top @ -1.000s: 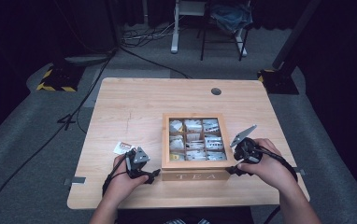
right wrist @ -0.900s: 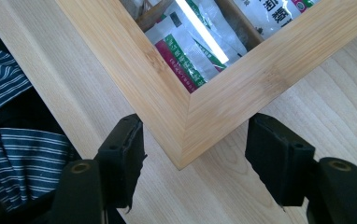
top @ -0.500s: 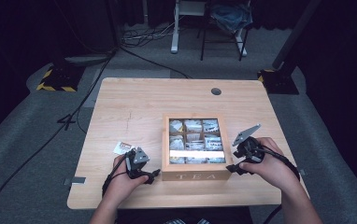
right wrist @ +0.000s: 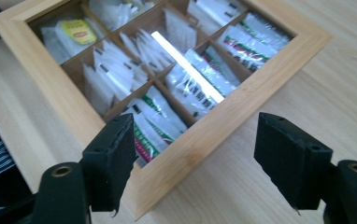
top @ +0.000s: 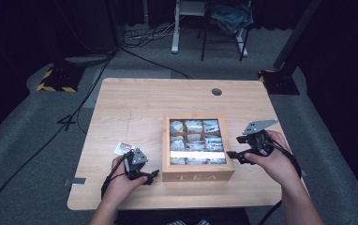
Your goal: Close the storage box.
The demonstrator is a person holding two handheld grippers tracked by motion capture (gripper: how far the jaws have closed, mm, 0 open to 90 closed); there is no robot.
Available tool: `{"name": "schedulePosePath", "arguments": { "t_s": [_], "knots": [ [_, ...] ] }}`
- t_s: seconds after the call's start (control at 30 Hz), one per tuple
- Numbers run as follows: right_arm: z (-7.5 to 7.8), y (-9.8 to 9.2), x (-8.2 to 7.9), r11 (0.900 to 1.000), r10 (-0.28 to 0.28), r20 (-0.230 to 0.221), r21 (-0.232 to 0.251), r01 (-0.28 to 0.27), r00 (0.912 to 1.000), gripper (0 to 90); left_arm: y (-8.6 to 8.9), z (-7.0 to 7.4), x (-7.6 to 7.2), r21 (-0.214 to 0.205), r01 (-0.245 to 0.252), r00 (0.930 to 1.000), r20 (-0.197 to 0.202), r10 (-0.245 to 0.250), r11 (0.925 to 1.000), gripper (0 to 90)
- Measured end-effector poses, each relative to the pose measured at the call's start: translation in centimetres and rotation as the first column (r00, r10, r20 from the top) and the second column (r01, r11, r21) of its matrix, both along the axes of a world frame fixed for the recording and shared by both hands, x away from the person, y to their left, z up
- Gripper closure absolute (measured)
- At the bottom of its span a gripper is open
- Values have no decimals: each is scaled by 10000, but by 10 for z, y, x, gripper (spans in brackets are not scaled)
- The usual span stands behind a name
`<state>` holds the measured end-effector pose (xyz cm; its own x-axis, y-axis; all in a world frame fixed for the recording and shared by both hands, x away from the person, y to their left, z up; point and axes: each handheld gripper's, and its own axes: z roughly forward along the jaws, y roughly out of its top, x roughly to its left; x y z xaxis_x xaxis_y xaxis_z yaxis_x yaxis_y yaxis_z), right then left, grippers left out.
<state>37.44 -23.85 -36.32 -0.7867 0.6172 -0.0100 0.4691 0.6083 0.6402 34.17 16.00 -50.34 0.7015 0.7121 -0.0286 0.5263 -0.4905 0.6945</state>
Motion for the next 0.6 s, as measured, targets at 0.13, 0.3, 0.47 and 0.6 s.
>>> {"name": "schedulePosePath", "arguments": {
  "t_s": [0.13, 0.3, 0.47, 0.6],
  "knots": [
    [-1, -8, 6, 9995, -321, 409, 84, 318, 9986, 295, 0, 0, 0, 8, 32, 10000, -31, -32, 10000, 193],
    [-5, -21, 14, 9957, -879, 940, 363, 849, 9917, 293, 3, 0, 1, 71, -90, 9999, 54, 89, 9999, 193],
    [-11, -35, 22, 9885, -1426, 996, 646, 1366, 9848, 271, 4, 0, 2, 3, -143, 9999, 5, 143, 9999, 193],
    [-18, -46, 30, 9792, -1922, 961, 850, 1843, 9766, 266, 4, 0, 3, -6, -159, 9999, 38, 159, 9999, 193]
  ]
}}
